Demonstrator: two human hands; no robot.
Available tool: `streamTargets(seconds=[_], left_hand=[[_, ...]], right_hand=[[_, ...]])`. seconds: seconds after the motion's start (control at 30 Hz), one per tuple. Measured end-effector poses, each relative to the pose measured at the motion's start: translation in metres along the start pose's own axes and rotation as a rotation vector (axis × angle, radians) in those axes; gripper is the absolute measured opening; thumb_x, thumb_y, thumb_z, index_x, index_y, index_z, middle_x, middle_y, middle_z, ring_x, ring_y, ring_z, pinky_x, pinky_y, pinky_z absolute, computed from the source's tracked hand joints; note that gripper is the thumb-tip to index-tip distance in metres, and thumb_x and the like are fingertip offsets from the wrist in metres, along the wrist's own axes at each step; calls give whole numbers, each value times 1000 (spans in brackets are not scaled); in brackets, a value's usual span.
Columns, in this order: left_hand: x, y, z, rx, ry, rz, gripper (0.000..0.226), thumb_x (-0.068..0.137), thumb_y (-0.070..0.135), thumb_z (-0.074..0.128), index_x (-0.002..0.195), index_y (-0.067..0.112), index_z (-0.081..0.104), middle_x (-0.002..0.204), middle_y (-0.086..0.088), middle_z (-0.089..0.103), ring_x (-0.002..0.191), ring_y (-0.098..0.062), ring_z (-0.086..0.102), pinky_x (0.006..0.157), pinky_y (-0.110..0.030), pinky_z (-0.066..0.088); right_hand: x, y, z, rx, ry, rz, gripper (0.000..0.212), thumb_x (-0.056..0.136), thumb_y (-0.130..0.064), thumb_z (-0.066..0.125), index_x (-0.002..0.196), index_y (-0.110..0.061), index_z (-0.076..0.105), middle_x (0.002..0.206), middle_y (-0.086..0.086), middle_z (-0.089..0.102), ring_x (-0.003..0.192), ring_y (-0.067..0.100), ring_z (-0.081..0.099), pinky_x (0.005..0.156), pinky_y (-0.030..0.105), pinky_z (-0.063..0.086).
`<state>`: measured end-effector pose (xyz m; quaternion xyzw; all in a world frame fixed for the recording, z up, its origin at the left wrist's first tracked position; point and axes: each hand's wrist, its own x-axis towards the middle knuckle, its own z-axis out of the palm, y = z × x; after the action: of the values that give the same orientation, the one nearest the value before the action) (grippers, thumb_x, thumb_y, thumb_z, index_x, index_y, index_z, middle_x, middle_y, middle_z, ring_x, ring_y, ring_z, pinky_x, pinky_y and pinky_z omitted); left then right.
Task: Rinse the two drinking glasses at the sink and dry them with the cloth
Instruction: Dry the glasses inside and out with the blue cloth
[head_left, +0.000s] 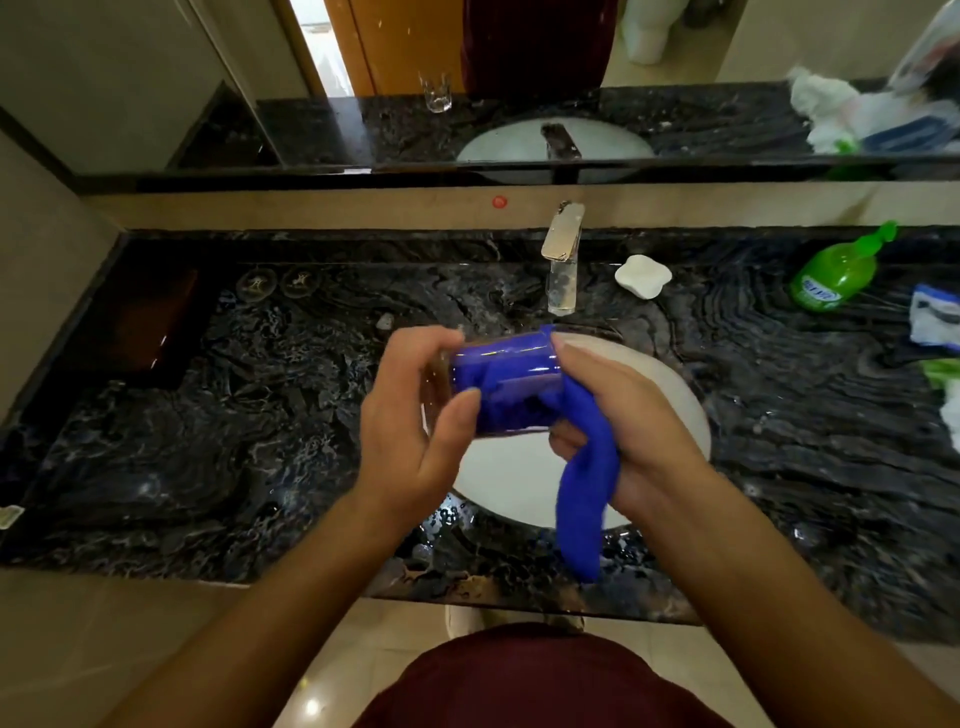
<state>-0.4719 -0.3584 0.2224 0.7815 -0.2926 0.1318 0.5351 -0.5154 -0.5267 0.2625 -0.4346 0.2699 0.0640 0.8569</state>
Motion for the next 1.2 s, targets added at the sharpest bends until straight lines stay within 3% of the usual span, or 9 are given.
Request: streamTargets(seconds=[0.17, 0.27, 0.4, 0.53, 0.7, 0.77, 0.87, 1.03, 1.2], left_hand=[[1, -6, 1, -117, 50, -177, 28, 103, 46, 40, 119, 26, 52, 105, 17, 64, 84, -22, 66, 71, -43, 55], [10, 7, 4, -374, 86, -498, 30, 101, 42, 34, 101, 32, 63, 85, 12, 70, 69, -16, 65, 60, -36, 49], [18, 6, 2, -668, 20, -787, 44, 94, 50, 36, 97, 19, 66, 79, 6, 74, 66, -12, 66, 57, -25, 52], [17, -2, -3, -698, -155, -909, 43, 90, 55, 47, 89, 21, 73, 81, -7, 72, 68, -21, 62, 65, -30, 48], [15, -11, -1, -708, -297, -1070, 46, 103, 48, 42, 97, 9, 67, 56, -8, 52, 35, -13, 41, 34, -14, 22], [16, -14, -1, -851, -324, -1127, 47, 101, 47, 39, 95, 8, 65, 56, -10, 46, 32, -14, 36, 35, -15, 13], [18, -16, -1, -955, -361, -1195, 43, 94, 49, 42, 94, 11, 61, 68, -14, 44, 33, -13, 34, 38, -17, 8], [6, -14, 5, -1005, -456, -1348, 52, 83, 55, 50, 96, 7, 64, 75, -18, 55, 32, -13, 37, 35, -13, 15], [-10, -12, 12, -1146, -529, -1456, 50, 93, 51, 42, 88, 7, 63, 76, -18, 58, 32, -12, 40, 28, -13, 27]], right_hand=[[-11, -2, 1, -155, -115, -110, 12, 97, -15, 60, 104, -15, 70, 67, 2, 69, 49, 9, 57, 44, 18, 43], [-17, 0, -1, -360, -230, -212, 18, 89, -21, 69, 105, -28, 74, 90, 9, 75, 69, 15, 64, 58, 22, 49], [-22, -4, -2, -590, -403, -374, 24, 90, -12, 69, 101, -34, 74, 90, 1, 75, 70, 9, 67, 62, 21, 52], [-19, -14, -11, -1093, -517, -615, 27, 89, -12, 70, 107, -32, 74, 97, -9, 77, 85, 9, 71, 77, 28, 56], [-6, -29, -17, -1818, -533, -988, 34, 78, -24, 51, 94, -40, 77, 106, -17, 77, 83, 22, 74, 61, 38, 57], [3, -35, -19, -1857, -514, -1172, 31, 77, -10, 63, 90, -34, 79, 114, -15, 76, 72, 28, 69, 60, 33, 51], [14, -37, -21, -1809, -492, -1392, 34, 86, -5, 57, 97, -29, 79, 129, -13, 71, 73, 30, 60, 67, 33, 39], [19, -29, -28, -1611, -429, -1607, 30, 99, -4, 57, 98, -21, 81, 133, -5, 68, 85, 35, 66, 72, 43, 50], [19, -22, -28, -1568, -375, -1666, 24, 96, -6, 66, 100, -23, 82, 127, 9, 71, 98, 35, 62, 79, 47, 51]])
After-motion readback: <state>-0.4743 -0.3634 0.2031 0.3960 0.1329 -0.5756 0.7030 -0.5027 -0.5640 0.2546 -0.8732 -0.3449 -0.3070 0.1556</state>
